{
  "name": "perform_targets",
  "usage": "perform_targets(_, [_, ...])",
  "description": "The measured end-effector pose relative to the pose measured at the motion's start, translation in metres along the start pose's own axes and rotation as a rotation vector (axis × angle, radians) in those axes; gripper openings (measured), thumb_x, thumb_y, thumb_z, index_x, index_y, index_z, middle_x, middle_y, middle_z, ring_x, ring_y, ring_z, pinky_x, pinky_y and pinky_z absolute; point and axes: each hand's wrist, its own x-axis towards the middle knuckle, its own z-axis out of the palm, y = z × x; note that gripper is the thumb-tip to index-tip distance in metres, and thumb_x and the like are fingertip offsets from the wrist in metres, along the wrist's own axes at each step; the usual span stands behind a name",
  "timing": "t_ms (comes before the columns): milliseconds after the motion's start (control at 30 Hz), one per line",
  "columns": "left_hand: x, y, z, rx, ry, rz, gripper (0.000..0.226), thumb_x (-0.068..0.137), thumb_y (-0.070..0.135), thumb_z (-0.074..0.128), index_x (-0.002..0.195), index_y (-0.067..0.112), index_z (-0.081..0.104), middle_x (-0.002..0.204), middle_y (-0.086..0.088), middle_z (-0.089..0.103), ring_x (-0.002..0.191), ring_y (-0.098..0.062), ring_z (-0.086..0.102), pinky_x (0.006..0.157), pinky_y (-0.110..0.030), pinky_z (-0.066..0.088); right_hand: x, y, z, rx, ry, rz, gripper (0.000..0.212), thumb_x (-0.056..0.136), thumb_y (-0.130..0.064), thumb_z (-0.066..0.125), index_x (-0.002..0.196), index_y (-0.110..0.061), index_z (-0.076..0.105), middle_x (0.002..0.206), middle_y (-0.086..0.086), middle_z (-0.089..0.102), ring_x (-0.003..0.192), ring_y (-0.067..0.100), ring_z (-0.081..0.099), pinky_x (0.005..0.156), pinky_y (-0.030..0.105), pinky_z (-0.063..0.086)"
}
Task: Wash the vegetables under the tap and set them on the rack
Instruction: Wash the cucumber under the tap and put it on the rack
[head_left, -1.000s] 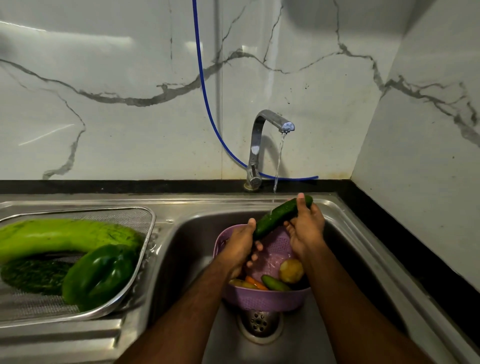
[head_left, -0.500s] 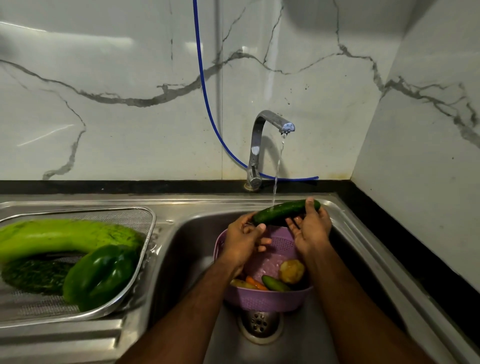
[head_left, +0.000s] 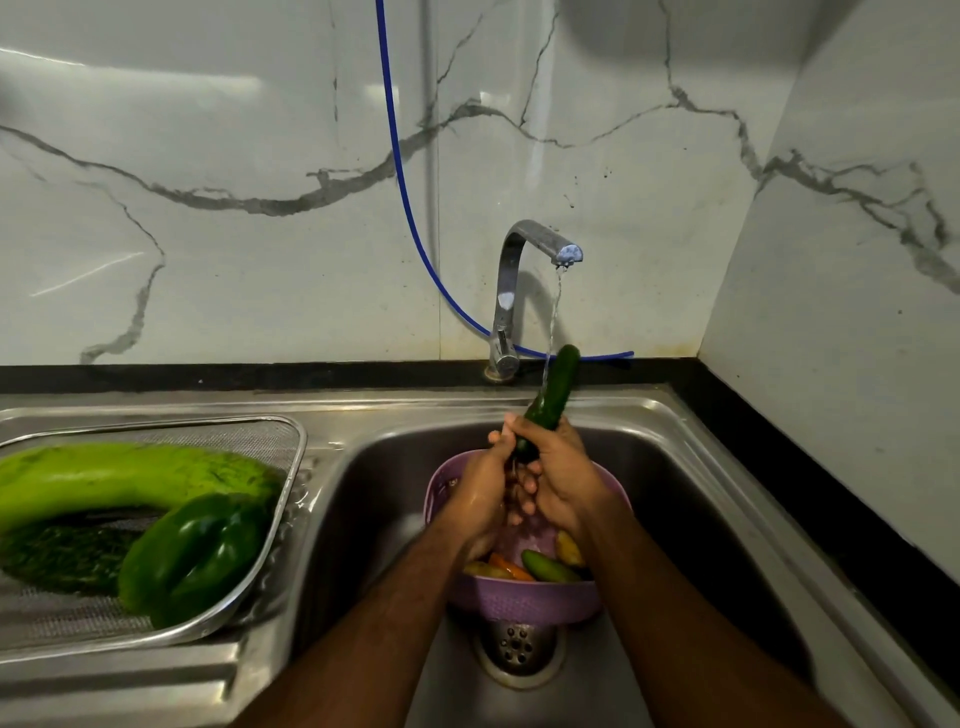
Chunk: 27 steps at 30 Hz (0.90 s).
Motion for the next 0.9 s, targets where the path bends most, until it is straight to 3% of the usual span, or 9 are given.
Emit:
perform_targets(67, [0.001, -0.001, 0.002, -0.086, -0.008, -0.061, 0.065, 0.1, 0.06, 0.031, 0.068, 0.014, 0.063, 0.053, -0.001, 0.052, 0.04, -0.011, 0.047, 0.036, -0.019, 0.032, 0.0, 0.002, 0.004, 0.005, 0.046, 0.0, 0.037, 0.092, -0.022, 0.075, 0.125, -0.014, 0.061, 0.09, 0.017, 0.075, 0.066, 0.028, 0.065, 0.053, 0.033, 0.052])
perform_targets(167, [0.003, -0.004, 0.001, -0.108, -0.034, -0.084, 0.067, 0.098, 0.063, 0.032, 0.094, 0.01, 0.072, 0.062, -0.003, 0.058, 0.046, -0.011, 0.053, 0.039, -0.019, 0.037, 0.002, 0.001, 0.008, -0.142, 0.117, -0.005, 0.031, 0.099, -0.037, 0.066, 0.122, -0.017, 0.06, 0.085, 0.014, 0.069, 0.045, 0.015, 0.057, 0.041, 0.026, 0.049])
perform_targets(200, [0.003, -0.005, 0.002, -0.098, -0.05, -0.093, 0.064, 0.1, 0.061, 0.033, 0.106, 0.01, 0.07, 0.066, -0.004, 0.061, 0.05, -0.013, 0.056, 0.041, -0.021, 0.041, 0.005, 0.001, 0.007, -0.197, 0.151, 0.003, 0.036, 0.1, -0.044, 0.062, 0.123, -0.017, 0.059, 0.091, 0.014, 0.069, 0.051, 0.015, 0.062, 0.047, 0.03, 0.056])
perform_targets(267, [0.001, -0.005, 0.003, -0.128, -0.105, -0.118, 0.056, 0.104, 0.053, 0.034, 0.121, 0.011, 0.066, 0.079, -0.01, 0.071, 0.061, -0.019, 0.067, 0.05, -0.029, 0.053, 0.009, -0.001, 0.005, -0.256, 0.215, 0.057, 0.049, 0.101, -0.058, 0.051, 0.126, -0.018, 0.06, 0.106, 0.015, 0.071, 0.083, 0.024, 0.072, 0.08, 0.043, 0.062])
perform_targets(300, [0.001, -0.007, 0.002, -0.149, -0.122, -0.125, 0.052, 0.105, 0.049, 0.035, 0.125, 0.011, 0.064, 0.084, -0.012, 0.072, 0.063, -0.019, 0.068, 0.054, -0.032, 0.056, 0.01, -0.002, 0.003, -0.261, 0.236, 0.081, 0.053, 0.101, -0.062, 0.046, 0.126, -0.018, 0.06, 0.108, 0.015, 0.071, 0.092, 0.027, 0.071, 0.083, 0.044, 0.061])
perform_targets(367, [0.0, -0.004, 0.001, -0.164, -0.143, -0.128, 0.044, 0.106, 0.038, 0.039, 0.128, 0.007, 0.061, 0.084, -0.01, 0.072, 0.058, -0.014, 0.065, 0.056, -0.033, 0.06, 0.01, -0.004, -0.001, -0.275, 0.248, 0.099, 0.06, 0.103, -0.065, 0.036, 0.12, -0.014, 0.064, 0.106, 0.014, 0.073, 0.092, 0.026, 0.07, 0.073, 0.037, 0.057])
perform_targets(500, [0.003, -0.002, -0.008, 0.012, -0.137, -0.067, 0.031, 0.106, 0.021, 0.046, 0.125, 0.0, 0.059, 0.084, -0.012, 0.071, 0.059, -0.016, 0.064, 0.051, -0.028, 0.057, 0.014, -0.006, -0.004, -0.321, 0.235, 0.051, 0.063, 0.106, -0.059, 0.032, 0.118, -0.008, 0.068, 0.11, 0.015, 0.073, 0.095, 0.025, 0.069, 0.087, 0.04, 0.056])
perform_targets(633, [0.009, -0.01, -0.019, 0.4, -0.088, 0.065, 0.026, 0.097, 0.017, 0.063, 0.122, 0.019, 0.058, 0.11, -0.009, 0.073, 0.1, -0.028, 0.072, 0.091, -0.051, 0.057, 0.005, -0.007, 0.002, -0.287, 0.212, -0.063, 0.035, 0.108, -0.053, 0.034, 0.119, -0.025, 0.051, 0.109, 0.012, 0.068, 0.091, 0.023, 0.068, 0.068, 0.031, 0.056])
perform_targets(900, [0.01, -0.017, -0.028, 0.625, -0.093, 0.03, 0.036, 0.09, 0.019, 0.072, 0.121, 0.02, 0.054, 0.117, -0.005, 0.067, 0.109, -0.022, 0.066, 0.098, -0.047, 0.054, 0.008, -0.009, 0.001, -0.415, 0.176, -0.38, 0.022, 0.109, -0.028, 0.047, 0.13, -0.028, 0.055, 0.119, 0.003, 0.063, 0.103, 0.019, 0.066, 0.086, 0.03, 0.056])
